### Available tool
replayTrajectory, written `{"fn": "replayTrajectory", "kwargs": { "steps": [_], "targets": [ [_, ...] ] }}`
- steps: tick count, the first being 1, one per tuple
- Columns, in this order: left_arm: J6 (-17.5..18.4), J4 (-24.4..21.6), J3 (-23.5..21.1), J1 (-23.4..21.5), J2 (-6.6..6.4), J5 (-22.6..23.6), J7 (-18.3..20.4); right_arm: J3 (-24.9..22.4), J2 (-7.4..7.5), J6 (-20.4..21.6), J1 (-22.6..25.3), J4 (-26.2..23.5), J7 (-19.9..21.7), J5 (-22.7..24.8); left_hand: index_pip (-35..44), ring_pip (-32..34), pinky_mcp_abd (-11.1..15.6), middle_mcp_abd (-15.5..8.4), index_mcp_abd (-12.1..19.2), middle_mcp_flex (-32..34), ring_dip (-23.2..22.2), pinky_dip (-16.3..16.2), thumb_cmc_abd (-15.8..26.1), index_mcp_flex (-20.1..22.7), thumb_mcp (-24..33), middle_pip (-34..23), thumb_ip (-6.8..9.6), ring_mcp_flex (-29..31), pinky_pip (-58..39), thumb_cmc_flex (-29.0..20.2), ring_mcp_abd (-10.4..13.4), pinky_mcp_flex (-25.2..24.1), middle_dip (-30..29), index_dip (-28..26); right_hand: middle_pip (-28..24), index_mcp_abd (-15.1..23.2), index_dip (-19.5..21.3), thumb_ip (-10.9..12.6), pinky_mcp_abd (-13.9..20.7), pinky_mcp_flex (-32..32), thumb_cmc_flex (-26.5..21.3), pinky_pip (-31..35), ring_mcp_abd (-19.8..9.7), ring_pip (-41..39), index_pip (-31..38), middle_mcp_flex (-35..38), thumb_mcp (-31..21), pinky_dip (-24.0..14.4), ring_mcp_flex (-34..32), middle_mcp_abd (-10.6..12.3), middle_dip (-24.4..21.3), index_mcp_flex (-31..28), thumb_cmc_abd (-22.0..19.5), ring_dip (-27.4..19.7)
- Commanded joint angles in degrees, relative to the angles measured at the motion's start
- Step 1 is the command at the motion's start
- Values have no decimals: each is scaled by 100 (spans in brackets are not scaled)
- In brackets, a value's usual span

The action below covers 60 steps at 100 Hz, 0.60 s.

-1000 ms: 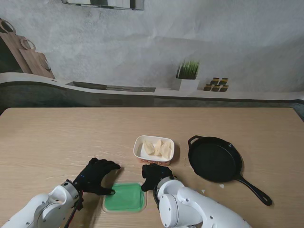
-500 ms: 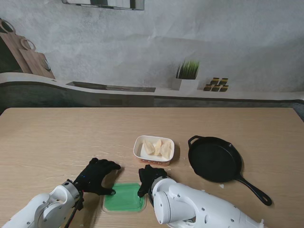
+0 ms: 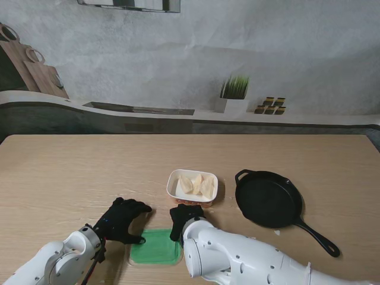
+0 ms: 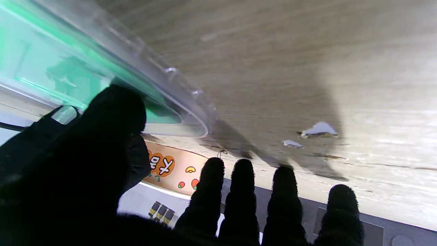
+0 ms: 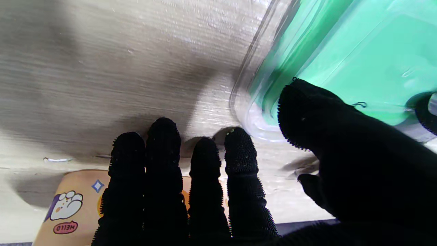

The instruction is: Load dumplings into a food container

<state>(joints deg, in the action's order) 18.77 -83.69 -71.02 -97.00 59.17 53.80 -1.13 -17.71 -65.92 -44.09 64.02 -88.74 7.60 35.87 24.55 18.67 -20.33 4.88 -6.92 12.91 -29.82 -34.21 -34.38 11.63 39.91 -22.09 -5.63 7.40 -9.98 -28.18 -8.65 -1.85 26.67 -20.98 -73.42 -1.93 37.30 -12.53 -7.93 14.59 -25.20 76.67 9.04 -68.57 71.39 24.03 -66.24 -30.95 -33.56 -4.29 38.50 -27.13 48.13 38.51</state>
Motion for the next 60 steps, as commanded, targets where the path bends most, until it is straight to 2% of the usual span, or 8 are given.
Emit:
{"fn": "replayTrajectory", "kwargs": {
  "steps": [1,4,8,15,26,42,55,60],
  "targets": [
    [-29,86,53,-68,2,35,138,89,-22,40,237,321,113,-41,-14,139,96,-203,-97,-129,-81,-39,-203,-42,93,-43,16,-46,152,-222,21,-88,41,52,656,236,-665,-372,-145,104,-541,221,141,1021,-12,528,-270,117,-147,96,-482,-484,241,-589],
    [-29,92,55,-65,3,37,129,65,-38,72,265,347,57,8,-14,140,96,-198,-102,-130,-81,-39,-206,-40,93,-44,16,-46,152,-220,18,-88,42,52,644,374,-870,-521,-195,201,-721,212,138,1058,217,711,-312,137,-307,115,-563,-590,288,-625],
    [-30,98,56,-63,5,32,117,19,-52,108,311,358,-9,64,-16,139,104,-196,-115,-130,-80,-38,-206,-38,96,-46,18,-50,155,-223,25,-94,43,56,642,532,-1018,-572,-248,312,-877,192,121,1107,444,886,-358,159,-483,105,-668,-724,320,-672],
    [-30,113,63,-56,9,31,80,-123,-85,145,424,346,-142,102,-19,144,94,-200,-124,-129,-81,-38,-205,-32,96,-50,16,-43,154,-211,26,-92,44,61,610,680,-1094,-526,-314,446,-987,172,103,1198,543,1075,-476,183,-771,41,-825,-1035,244,-751],
    [-34,140,74,-40,20,32,1,-320,-102,181,554,263,-253,102,-29,145,93,-188,-144,-128,-81,-37,-200,-27,102,-56,16,-49,156,-209,22,-97,45,72,742,669,-1082,-504,-404,572,-1037,147,92,1346,551,1476,-576,214,-1275,-85,-1233,-1188,231,-901],
    [-72,118,11,-89,63,-17,-205,-666,-120,191,801,33,-382,-43,-43,148,89,-182,-165,-124,-79,-36,-114,-8,61,-78,12,-51,161,-161,25,-110,51,91,992,747,-885,-443,-434,789,-1067,146,-56,1492,628,2263,-699,250,-2146,-100,-1509,-1111,58,-1150],
    [-44,109,-22,-115,77,-40,-284,-1004,-168,404,1046,-137,-582,-204,-57,152,81,-165,-179,-127,-79,-41,-8,6,-19,-103,18,-42,157,-128,15,-111,54,109,670,1059,-577,-447,-349,926,-1178,185,-269,985,754,2531,-887,267,-2473,-27,-1474,-909,168,-1076],
    [-31,112,-24,-116,77,-29,-295,-1087,-179,503,1108,-181,-651,-217,-75,152,75,-156,-175,-129,-78,-42,52,1,-62,-95,22,-37,157,-102,15,-109,43,124,467,1127,-477,-447,-287,910,-1354,193,-242,696,771,2525,-978,280,-2444,41,-1509,-844,142,-1290]
  ]
}}
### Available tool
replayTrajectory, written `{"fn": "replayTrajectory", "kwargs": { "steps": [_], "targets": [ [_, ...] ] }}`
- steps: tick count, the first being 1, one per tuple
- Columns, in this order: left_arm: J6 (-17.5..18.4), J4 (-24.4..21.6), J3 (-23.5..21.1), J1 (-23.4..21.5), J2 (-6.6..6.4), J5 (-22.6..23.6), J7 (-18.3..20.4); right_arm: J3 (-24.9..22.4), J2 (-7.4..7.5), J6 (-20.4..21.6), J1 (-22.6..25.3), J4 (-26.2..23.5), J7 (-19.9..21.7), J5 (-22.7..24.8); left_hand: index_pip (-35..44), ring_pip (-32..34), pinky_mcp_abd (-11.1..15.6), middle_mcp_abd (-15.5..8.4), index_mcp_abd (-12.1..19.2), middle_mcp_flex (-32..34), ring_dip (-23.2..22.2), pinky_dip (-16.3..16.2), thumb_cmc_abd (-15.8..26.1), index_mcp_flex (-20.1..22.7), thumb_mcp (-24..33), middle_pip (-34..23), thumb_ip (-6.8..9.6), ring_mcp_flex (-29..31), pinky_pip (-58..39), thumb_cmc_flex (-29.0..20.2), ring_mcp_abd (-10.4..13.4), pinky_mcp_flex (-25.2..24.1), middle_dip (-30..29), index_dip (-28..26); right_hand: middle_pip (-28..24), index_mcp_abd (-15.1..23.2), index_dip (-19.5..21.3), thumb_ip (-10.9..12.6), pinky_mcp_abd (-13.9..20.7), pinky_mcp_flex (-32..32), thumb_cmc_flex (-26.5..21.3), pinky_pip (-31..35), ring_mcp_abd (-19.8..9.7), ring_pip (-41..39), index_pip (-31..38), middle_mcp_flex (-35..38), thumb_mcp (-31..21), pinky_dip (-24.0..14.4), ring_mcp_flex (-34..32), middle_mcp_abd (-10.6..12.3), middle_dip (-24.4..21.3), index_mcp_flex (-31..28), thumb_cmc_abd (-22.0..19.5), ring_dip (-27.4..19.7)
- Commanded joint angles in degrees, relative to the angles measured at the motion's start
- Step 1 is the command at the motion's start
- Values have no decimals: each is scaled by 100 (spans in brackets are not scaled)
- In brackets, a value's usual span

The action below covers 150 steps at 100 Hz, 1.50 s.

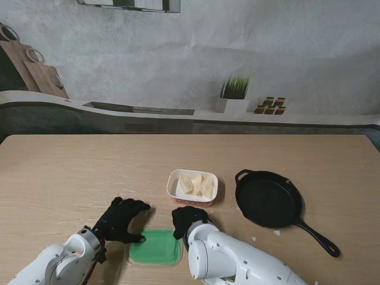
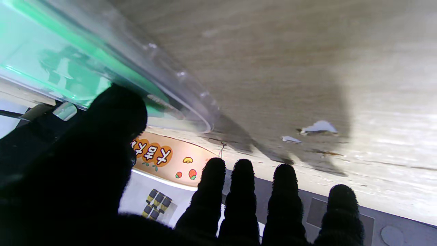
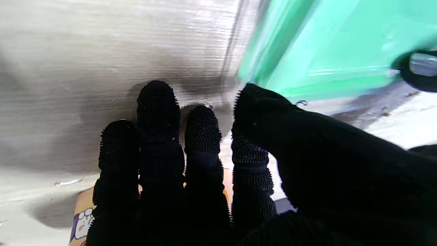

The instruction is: Load dumplings into a food container

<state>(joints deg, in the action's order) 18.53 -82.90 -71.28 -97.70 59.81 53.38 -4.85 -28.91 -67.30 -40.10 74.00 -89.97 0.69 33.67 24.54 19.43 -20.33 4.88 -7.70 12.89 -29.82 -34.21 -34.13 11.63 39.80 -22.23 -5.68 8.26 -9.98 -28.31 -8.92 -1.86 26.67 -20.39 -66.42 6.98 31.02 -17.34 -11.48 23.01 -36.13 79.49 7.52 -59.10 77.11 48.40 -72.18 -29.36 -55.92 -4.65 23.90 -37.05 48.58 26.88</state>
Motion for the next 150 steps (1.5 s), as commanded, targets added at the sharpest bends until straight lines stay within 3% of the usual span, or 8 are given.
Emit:
{"fn": "replayTrajectory", "kwargs": {
  "steps": [1,28,37,49,64,82,129,150],
  "targets": [
    [-5,33,1,-46,13,13,75,20,-41,131,118,-64,31,6,-78,76,74,-155,-100,-127,-77,-42,42,4,-61,-78,29,-123,157,-86,42,-107,39,69,-250,225,150,31,77,57,-278,-84,-85,-301,208,80,-376,118,-183,82,-45,155,85,-134],
    [156,-289,-430,-330,36,98,-24,-249,190,297,302,-402,265,332,-35,56,63,-109,52,-120,-52,-38,505,238,-497,-255,102,-108,157,-72,12,-93,22,80,-457,-299,-617,40,252,-370,403,-20,83,-630,-432,-851,497,36,773,-23,166,911,-823,418],
    [196,-520,-712,-547,38,242,-63,-468,375,377,476,-653,574,589,209,46,58,-100,117,-44,-34,-38,1187,704,-1195,-325,228,-75,150,7,20,-66,-19,-95,-206,-798,-372,898,306,-685,1580,34,258,-671,-1586,-1267,961,-84,1296,-207,692,752,-1641,740],
    [158,-764,-1024,-829,65,193,-12,-664,559,309,680,-939,947,899,554,14,74,-7,133,19,-28,-53,1578,1231,-1978,-284,324,-109,157,-148,-1,-126,-55,-481,-121,-1065,-577,929,278,-972,2018,-12,433,-633,-2281,-1549,1545,-185,1636,-437,672,572,-2098,791],
    [52,-991,-1255,-1110,79,51,203,-619,636,-47,713,-1052,1160,748,1847,44,100,39,147,906,-57,-74,1882,3462,-2533,-429,369,22,181,-359,-54,-227,-2,-1273,-89,-1207,-834,920,237,-1170,2205,-73,597,-569,-2576,-1685,1824,-332,1835,-585,652,365,-2341,802],
    [-8,-1074,-1260,-1209,1,-61,900,-313,600,-417,496,-958,1156,273,1783,29,197,-94,150,1260,-40,2,1944,4651,-2496,-269,339,47,289,-425,13,-399,-210,-1124,-3,-1283,-1005,897,304,-1346,2294,-129,605,-489,-2789,-1989,1944,-450,2131,-593,619,371,-2445,805],
    [-223,-1041,-753,-973,-102,-82,1484,-101,334,-1396,219,-1190,1066,-1433,1098,48,174,-216,16,1158,-49,90,1023,4439,-1187,-365,250,87,293,-263,69,-410,-258,-226,463,-1417,-1106,923,962,-2206,1554,-651,177,272,-2747,-3747,1298,-762,3798,-209,280,118,-1911,546],
    [-214,-996,-679,-937,-105,2,1412,-639,38,-1568,637,-1343,649,-1999,965,57,103,-176,-100,1052,-42,81,643,4122,-804,-389,207,99,273,-152,28,-340,-216,-148,611,-367,-764,975,198,-1460,784,-1140,618,786,-2452,-3543,1105,-432,2940,-372,202,1810,-1739,260]
  ]
}}
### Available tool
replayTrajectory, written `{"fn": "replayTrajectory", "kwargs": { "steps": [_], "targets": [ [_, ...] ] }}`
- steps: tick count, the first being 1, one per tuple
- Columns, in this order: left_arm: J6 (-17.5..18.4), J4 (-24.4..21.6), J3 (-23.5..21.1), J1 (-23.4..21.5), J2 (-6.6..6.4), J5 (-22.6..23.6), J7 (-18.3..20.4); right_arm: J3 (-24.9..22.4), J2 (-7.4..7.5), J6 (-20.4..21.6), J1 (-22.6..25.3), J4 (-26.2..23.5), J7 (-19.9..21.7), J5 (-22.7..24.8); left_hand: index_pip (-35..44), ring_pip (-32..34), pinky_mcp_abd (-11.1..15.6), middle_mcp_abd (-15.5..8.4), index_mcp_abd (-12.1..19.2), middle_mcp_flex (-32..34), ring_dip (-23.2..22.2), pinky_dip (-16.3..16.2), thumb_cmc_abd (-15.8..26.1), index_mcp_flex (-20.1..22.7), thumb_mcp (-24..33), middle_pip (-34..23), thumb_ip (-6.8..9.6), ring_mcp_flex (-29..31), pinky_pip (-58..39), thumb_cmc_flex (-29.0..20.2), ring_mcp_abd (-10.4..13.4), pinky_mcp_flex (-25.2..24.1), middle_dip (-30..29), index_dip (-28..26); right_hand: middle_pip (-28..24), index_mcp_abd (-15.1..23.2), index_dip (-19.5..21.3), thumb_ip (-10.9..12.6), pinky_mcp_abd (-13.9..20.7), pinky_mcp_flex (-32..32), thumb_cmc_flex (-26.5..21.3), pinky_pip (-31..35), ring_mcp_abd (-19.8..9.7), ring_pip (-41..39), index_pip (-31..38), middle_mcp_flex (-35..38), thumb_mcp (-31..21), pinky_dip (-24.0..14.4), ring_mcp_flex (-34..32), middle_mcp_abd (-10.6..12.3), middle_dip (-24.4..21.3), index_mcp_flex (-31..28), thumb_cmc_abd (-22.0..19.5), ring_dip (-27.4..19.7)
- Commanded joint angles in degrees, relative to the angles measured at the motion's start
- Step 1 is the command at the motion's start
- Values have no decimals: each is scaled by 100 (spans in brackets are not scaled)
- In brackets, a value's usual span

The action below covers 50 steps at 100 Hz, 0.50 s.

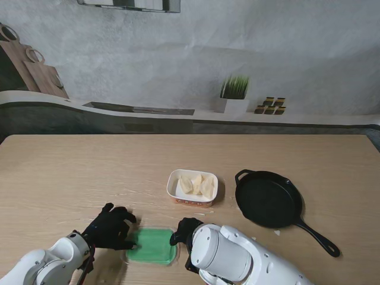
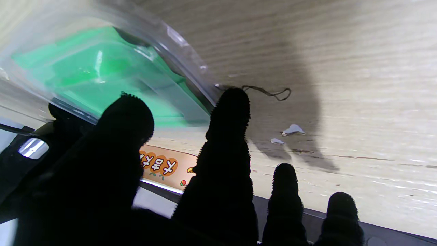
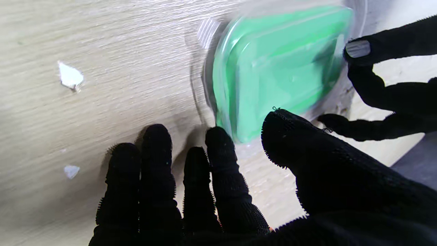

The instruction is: Load dumplings into a food container

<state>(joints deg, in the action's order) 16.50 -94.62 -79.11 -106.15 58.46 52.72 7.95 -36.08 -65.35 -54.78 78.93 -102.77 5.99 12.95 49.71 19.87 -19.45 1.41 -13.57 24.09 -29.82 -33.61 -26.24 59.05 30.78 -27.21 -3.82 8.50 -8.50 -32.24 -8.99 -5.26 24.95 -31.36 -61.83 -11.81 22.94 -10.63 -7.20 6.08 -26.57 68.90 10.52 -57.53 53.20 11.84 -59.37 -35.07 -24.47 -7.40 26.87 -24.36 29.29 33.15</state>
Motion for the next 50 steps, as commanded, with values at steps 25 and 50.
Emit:
{"fn": "replayTrajectory", "kwargs": {
  "steps": [25,50],
  "targets": [
    [6,293,147,-51,66,37,-153,-150,-331,163,377,-85,-266,116,-1741,4,2,211,322,-152,-41,15,-117,-968,127,94,3,86,116,284,0,19,11,1011,-224,1591,120,324,-754,1441,-396,43,284,672,558,321,-571,765,-1381,400,77,1815,751,-458],
    [15,424,198,-11,119,-196,-403,-427,-660,424,701,15,-995,10,-1896,7,2,238,274,-265,-51,8,-106,-1211,167,103,12,65,108,274,-20,34,40,1066,-625,1095,106,338,-413,2217,-614,915,-282,-394,340,679,-844,861,-2406,893,1372,1939,1262,-167]
  ]
}}
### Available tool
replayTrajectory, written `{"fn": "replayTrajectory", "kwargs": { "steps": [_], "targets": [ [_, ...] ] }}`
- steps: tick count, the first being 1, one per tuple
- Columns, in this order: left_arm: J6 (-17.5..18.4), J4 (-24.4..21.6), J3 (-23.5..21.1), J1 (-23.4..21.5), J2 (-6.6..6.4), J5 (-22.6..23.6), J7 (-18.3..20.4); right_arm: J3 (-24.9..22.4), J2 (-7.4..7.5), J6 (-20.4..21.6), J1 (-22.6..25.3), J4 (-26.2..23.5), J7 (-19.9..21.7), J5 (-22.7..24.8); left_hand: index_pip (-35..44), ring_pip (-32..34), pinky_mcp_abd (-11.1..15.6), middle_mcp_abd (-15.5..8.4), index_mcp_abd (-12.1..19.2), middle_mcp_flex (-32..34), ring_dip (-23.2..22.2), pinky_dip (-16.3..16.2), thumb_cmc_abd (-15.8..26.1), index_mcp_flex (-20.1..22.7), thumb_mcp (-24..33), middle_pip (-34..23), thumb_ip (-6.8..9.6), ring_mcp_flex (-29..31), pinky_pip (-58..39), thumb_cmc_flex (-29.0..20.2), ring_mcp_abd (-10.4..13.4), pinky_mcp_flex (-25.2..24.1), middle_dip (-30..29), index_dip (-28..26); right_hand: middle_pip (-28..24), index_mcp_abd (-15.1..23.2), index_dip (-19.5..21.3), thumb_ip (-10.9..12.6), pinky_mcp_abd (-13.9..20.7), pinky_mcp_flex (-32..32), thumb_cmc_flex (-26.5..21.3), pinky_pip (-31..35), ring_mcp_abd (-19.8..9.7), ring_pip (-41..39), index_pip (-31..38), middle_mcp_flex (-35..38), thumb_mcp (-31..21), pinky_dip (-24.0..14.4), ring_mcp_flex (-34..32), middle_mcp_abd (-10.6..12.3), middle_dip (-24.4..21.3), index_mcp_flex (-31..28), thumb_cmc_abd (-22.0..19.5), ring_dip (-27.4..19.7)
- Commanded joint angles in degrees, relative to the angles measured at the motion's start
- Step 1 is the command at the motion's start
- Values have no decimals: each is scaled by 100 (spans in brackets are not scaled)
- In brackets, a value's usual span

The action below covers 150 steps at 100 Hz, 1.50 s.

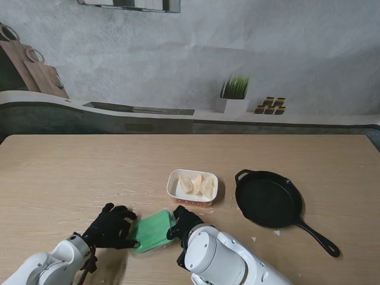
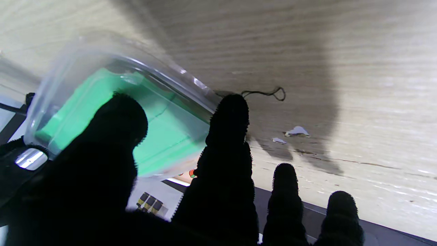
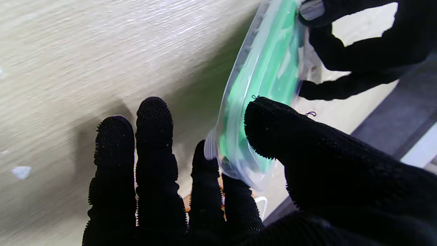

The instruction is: Load dumplings into a food container

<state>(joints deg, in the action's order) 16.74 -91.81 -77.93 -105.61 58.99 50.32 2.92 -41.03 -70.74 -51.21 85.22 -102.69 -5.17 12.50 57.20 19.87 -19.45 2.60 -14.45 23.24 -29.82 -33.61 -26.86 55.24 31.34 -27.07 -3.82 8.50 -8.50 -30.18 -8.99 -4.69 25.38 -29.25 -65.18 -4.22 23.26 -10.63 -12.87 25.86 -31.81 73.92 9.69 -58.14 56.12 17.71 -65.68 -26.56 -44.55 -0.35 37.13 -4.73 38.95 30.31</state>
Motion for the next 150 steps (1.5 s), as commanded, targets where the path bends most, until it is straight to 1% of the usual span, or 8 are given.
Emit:
{"fn": "replayTrajectory", "kwargs": {
  "steps": [1,13,23,31,49,76,110,150],
  "targets": [
    [-8,147,82,-63,67,39,95,65,-128,77,74,18,102,64,-2649,6,2,117,362,-185,-51,7,-47,-835,112,90,12,63,108,71,-23,-23,-3,855,-303,328,92,338,169,275,-93,437,-228,-363,69,115,-218,4,-447,186,380,-28,302,122],
    [51,203,110,-26,79,-13,17,49,-207,66,30,157,-23,79,-2657,4,-2,157,374,-242,-53,4,-36,-886,136,105,12,48,106,79,-13,-21,-1,852,-399,-31,472,269,120,708,-147,630,-266,-645,997,1076,-141,14,-1258,-183,623,-476,342,27],
    [98,252,126,10,85,-6,-55,11,-280,28,21,253,-144,32,-2659,5,-14,262,376,-275,-52,2,-41,-929,155,122,13,45,104,76,-5,-13,-6,850,-811,2,-231,-433,-122,1091,-665,736,61,-782,1277,2389,-78,56,-2235,-457,-686,-1875,532,-455],
    [125,286,131,27,93,-2,-125,-53,-318,83,54,288,-254,20,-2650,6,-12,264,400,-305,-53,2,-30,-956,169,130,13,31,104,81,-3,-11,-9,844,-879,230,-1263,-444,-431,1125,-873,692,490,-694,1708,3422,212,72,-2661,-617,-1366,-2931,166,-659],
    [246,294,27,16,135,96,-492,-273,-252,196,147,163,-309,131,-2731,25,-21,159,445,-415,-57,-5,206,-1194,99,176,-1,16,81,162,-7,53,-47,868,-751,688,-987,-413,-513,1334,-1051,971,664,-927,1477,3969,55,-56,-2957,-580,-1328,-3679,263,-629],
    [92,28,-201,96,370,-403,-1287,-928,-229,371,430,-280,-573,78,-3215,-10,-28,263,339,-842,-36,-83,1152,-2114,-1339,331,142,-153,29,-282,-4,82,-284,1007,-594,750,-726,-481,-515,1655,-991,1148,622,-1455,1372,4221,-317,-78,-2978,-627,-1111,-3875,418,-327],
    [-683,-476,9,379,611,-1421,-1572,-1664,-812,162,537,-476,-1564,-1455,-3460,-110,47,323,198,-955,3,-118,1491,-2546,-1965,410,233,-227,40,-569,3,28,-335,1123,-617,587,-443,-501,-561,1559,-1140,1262,737,-1603,1396,4105,-403,-198,-2971,-723,-836,-3729,285,-188],
    [-734,-268,290,567,685,-1935,-1609,-1899,-1231,274,-30,329,-2448,-1982,-3771,-306,85,354,399,-1024,107,-148,1908,-3457,-2649,547,302,-295,47,-748,-17,3,-459,1237,-697,524,-342,-483,-604,1500,-1217,1322,774,-1685,1449,3995,-277,-309,-2972,-781,-767,-3592,142,-175]
  ]
}}
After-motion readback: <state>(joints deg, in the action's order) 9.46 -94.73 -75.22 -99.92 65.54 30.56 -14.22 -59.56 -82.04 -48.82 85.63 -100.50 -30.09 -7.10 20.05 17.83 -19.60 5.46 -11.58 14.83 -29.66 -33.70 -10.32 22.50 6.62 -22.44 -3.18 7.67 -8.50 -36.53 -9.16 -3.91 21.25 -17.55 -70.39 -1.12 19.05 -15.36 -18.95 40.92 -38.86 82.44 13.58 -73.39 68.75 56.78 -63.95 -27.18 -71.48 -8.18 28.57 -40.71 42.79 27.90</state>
